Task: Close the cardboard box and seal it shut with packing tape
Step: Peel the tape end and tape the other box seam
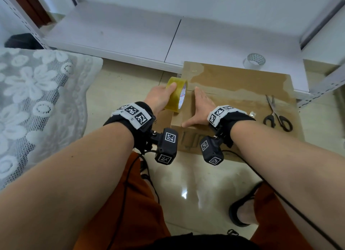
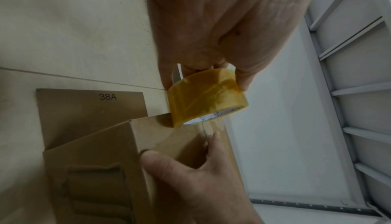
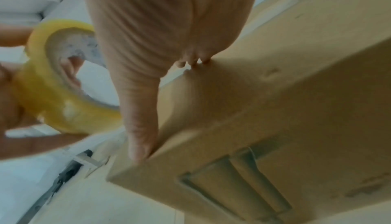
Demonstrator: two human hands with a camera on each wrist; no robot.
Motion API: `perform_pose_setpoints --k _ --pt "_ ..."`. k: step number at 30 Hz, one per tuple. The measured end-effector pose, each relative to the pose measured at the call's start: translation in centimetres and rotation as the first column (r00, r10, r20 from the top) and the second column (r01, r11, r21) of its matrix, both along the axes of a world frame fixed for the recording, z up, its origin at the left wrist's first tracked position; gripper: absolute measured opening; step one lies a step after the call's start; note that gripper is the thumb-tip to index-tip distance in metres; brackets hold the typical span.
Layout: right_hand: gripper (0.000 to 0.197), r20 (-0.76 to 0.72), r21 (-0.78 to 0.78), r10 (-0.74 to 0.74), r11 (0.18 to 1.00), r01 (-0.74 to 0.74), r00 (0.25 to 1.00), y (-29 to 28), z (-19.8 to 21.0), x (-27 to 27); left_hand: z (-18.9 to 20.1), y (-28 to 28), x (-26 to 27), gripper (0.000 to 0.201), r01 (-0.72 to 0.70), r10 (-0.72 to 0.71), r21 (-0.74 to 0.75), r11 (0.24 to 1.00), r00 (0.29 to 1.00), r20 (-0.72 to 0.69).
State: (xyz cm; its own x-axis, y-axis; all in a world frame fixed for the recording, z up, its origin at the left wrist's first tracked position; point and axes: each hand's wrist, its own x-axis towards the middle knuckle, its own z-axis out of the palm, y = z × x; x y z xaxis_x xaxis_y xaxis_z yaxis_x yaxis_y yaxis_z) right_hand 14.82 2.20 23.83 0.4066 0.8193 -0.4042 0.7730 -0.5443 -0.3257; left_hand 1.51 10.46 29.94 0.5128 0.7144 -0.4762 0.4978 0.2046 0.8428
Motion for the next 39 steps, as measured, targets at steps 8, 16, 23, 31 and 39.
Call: perform_pose_setpoints --k 8,16,23,31,39 --pt "0.110 -0.146 0.138 -0.026 0.989 0.047 0.989 3.6 0.2 2.6 -0.4 1.1 0.6 0.042 -0.041 0.042 0.049 0.998 0.999 -0.020" --pt "0.077 -0.112 0.021 -0.040 0.999 0.043 0.993 4.7 -1.1 2.8 -0.6 1.7 1.0 0.039 -0.009 0.015 0.075 0.997 0.997 -0.070" --pt "0.070 -0.082 0.038 0.093 0.995 -0.090 0.992 5.1 -2.3 3.6 -0.5 1.8 1.5 0.043 0.037 -0.028 0.095 0.995 0.995 -0.096" --pt "0.067 -0.078 0.033 0.153 0.988 -0.151 0.985 4.7 -1.9 3.2 -0.3 1.5 1.7 0.054 0.086 -0.064 0.120 0.989 0.983 -0.172" --pt "0.064 -0.068 -0.004 0.156 0.988 -0.156 0.985 4.8 -1.4 2.9 0.0 1.1 1.0 0.054 0.227 -0.169 0.159 0.961 0.935 -0.312"
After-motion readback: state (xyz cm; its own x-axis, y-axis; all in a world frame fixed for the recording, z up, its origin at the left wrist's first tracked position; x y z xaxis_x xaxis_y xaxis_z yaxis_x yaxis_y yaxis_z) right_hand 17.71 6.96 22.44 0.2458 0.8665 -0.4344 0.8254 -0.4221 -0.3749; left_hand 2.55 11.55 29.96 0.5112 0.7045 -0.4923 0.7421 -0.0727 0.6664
